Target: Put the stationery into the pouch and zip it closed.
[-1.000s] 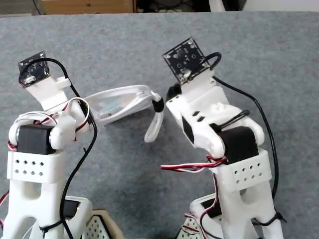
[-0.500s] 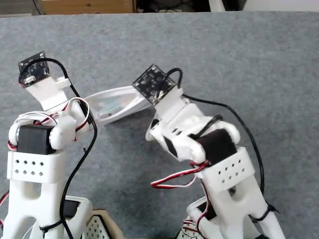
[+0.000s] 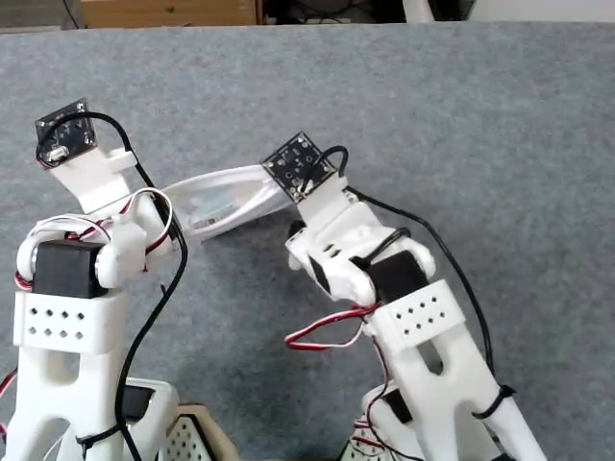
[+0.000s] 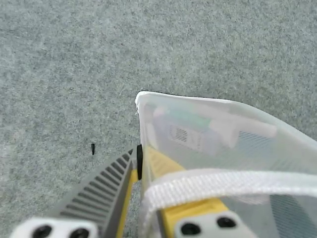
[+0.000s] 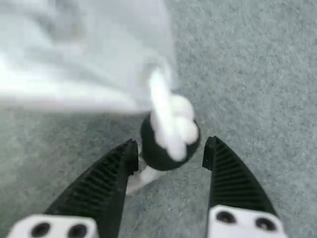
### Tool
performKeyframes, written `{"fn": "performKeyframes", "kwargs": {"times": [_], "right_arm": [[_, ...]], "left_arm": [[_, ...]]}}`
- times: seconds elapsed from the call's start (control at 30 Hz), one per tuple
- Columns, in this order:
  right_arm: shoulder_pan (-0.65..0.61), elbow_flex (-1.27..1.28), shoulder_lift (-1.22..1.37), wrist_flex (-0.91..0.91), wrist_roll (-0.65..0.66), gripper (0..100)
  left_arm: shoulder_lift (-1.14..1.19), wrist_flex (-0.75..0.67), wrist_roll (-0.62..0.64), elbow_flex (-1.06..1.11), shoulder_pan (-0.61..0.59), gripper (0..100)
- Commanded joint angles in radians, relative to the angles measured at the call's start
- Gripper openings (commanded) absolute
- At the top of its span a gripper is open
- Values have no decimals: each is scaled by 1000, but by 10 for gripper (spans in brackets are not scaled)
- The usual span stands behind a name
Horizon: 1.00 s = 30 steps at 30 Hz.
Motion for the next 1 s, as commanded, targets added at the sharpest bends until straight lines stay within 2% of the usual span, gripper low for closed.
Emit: {"fn": "performKeyframes", "kwargs": {"times": [0.0,0.13,0.33,0.4,0.57,0.7,0.83,0.97], "right_arm": [[18,28,-10,-78,9,226],[18,62,-10,-153,9,211],[20,68,-10,-183,9,8],[20,68,-10,-183,9,31],[68,50,-18,-170,9,12],[118,-39,-18,-57,17,12],[115,-209,-18,149,84,12],[115,-401,-18,305,86,12]], "left_arm": [[14,-17,8,7,-1,30],[14,-15,8,7,-1,30],[14,-14,8,7,-1,30],[14,-14,8,7,-1,30],[14,-14,8,12,-1,30],[14,-17,6,15,-1,30],[14,-17,8,15,-1,30],[14,-17,8,13,-1,30]]}}
